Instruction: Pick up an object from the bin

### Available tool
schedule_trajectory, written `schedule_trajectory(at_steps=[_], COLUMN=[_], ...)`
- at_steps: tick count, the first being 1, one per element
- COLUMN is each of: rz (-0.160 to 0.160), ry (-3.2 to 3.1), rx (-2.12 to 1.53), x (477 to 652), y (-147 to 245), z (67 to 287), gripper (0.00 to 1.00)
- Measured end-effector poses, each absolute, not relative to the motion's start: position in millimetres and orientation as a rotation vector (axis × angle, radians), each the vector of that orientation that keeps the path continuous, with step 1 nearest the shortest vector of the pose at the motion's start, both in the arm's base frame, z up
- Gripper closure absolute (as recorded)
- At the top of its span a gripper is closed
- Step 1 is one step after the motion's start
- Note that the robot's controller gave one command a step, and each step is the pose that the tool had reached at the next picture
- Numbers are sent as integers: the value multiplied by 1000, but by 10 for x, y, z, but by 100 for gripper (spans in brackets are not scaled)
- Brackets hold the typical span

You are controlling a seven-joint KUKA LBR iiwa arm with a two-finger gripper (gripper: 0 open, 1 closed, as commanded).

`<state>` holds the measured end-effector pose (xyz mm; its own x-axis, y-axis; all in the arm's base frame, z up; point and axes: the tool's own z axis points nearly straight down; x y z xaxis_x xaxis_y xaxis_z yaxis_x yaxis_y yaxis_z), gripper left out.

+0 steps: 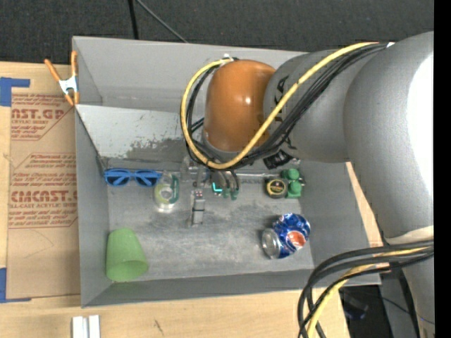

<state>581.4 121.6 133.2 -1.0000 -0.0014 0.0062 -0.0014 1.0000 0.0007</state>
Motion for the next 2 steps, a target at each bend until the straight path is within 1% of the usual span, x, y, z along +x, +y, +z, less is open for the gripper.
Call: schedule_trajectory(at_steps=[1,2], rz=[-4,1], ry=[-3139,-3136], rx=[-14,215], x=[5844,5709], y=[1678,901], z=[728,1114], gripper=[0,0])
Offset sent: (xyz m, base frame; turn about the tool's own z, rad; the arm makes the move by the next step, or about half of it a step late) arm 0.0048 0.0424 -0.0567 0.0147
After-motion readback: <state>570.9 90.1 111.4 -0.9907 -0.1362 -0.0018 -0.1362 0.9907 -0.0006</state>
